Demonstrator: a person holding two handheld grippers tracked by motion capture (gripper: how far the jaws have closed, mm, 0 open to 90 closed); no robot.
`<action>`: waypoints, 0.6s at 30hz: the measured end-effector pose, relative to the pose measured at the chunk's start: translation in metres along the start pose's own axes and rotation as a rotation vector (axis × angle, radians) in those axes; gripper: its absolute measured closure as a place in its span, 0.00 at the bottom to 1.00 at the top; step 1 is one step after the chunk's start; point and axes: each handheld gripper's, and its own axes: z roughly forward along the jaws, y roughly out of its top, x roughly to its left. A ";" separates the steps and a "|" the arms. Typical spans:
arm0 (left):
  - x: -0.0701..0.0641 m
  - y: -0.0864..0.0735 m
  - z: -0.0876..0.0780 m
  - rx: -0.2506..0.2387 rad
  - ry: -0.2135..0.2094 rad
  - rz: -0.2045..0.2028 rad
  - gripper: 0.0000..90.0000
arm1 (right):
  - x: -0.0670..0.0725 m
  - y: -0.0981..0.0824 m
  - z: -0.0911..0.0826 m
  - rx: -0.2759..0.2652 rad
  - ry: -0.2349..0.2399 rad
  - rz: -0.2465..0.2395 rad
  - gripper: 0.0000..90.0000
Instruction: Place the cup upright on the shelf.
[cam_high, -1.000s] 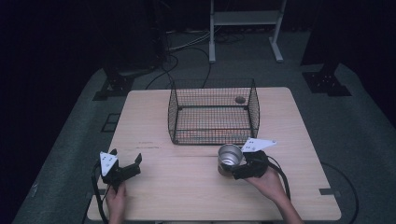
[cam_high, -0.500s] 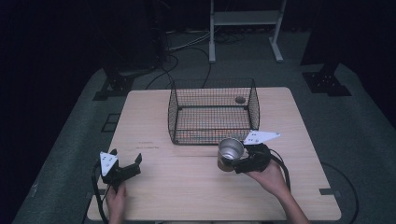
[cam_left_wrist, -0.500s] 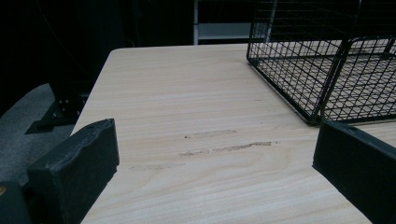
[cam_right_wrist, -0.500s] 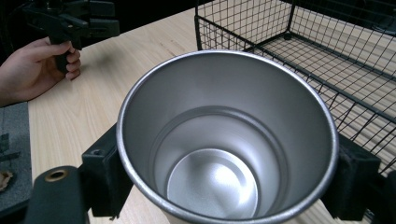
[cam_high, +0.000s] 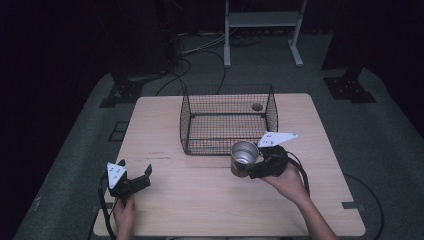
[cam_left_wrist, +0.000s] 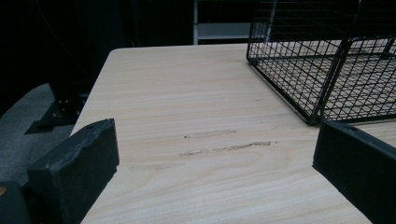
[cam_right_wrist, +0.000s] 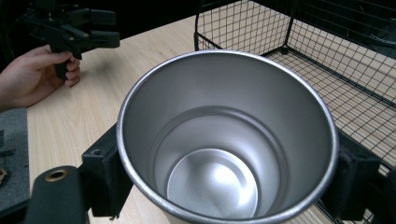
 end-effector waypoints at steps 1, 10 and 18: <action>0.000 0.000 0.000 -0.001 0.000 -0.001 0.00 | 0.000 0.002 0.000 -0.005 0.005 -0.001 0.20; 0.000 0.000 0.000 -0.001 -0.001 -0.003 0.00 | -0.006 0.014 -0.001 -0.008 0.021 0.012 0.20; 0.000 0.000 0.000 0.001 -0.001 -0.002 0.00 | -0.012 0.027 -0.003 -0.012 0.024 0.008 0.20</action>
